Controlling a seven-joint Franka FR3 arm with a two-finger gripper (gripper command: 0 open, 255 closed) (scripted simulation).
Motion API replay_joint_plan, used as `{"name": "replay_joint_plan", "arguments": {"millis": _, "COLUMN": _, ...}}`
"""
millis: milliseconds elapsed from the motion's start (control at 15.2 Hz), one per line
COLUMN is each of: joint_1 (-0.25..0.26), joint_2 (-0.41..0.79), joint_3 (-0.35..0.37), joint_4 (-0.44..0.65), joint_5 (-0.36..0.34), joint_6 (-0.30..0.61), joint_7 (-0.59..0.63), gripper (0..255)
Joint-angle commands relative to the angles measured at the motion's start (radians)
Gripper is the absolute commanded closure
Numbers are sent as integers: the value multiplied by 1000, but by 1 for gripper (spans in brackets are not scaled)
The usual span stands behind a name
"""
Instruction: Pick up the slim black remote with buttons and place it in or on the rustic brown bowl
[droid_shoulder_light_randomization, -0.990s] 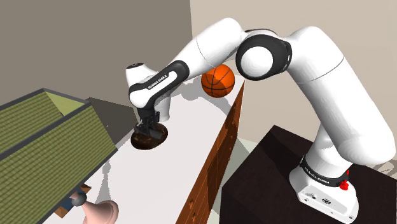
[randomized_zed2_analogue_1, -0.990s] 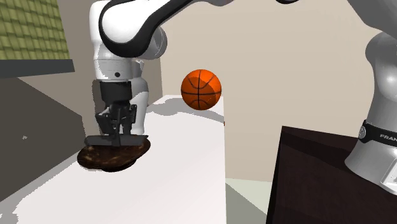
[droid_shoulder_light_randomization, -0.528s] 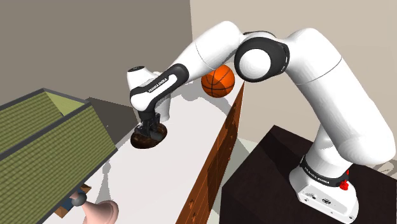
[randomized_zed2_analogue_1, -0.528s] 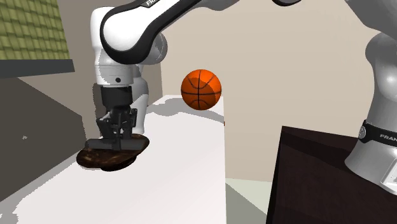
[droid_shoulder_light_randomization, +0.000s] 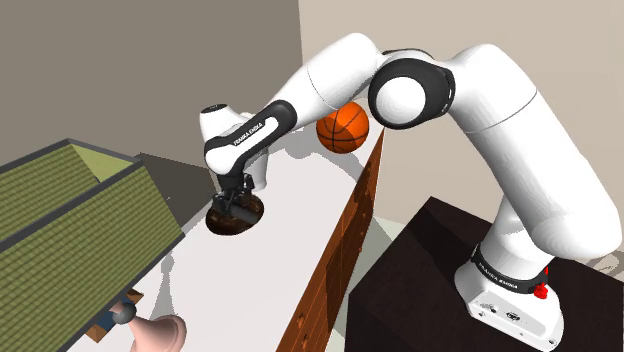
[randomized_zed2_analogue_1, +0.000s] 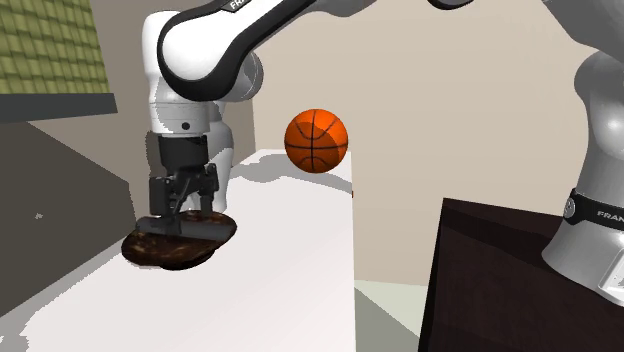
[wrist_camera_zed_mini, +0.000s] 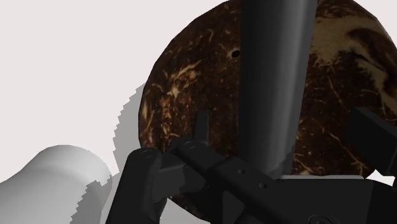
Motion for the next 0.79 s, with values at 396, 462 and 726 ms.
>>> {"name": "replay_joint_plan", "arguments": {"millis": 396, "joint_1": -8, "joint_2": -70, "joint_3": 4, "joint_4": 14, "joint_5": 5, "joint_6": -84, "joint_7": -3, "gripper": 0}}
{"name": "replay_joint_plan", "arguments": {"millis": 462, "joint_1": -8, "joint_2": -70, "joint_3": 4, "joint_4": 14, "joint_5": 5, "joint_6": -84, "joint_7": -3, "gripper": 0}}
{"name": "replay_joint_plan", "arguments": {"millis": 726, "joint_1": -8, "joint_2": -70, "joint_3": 4, "joint_4": 14, "joint_5": 5, "joint_6": -84, "joint_7": -3, "gripper": 0}}
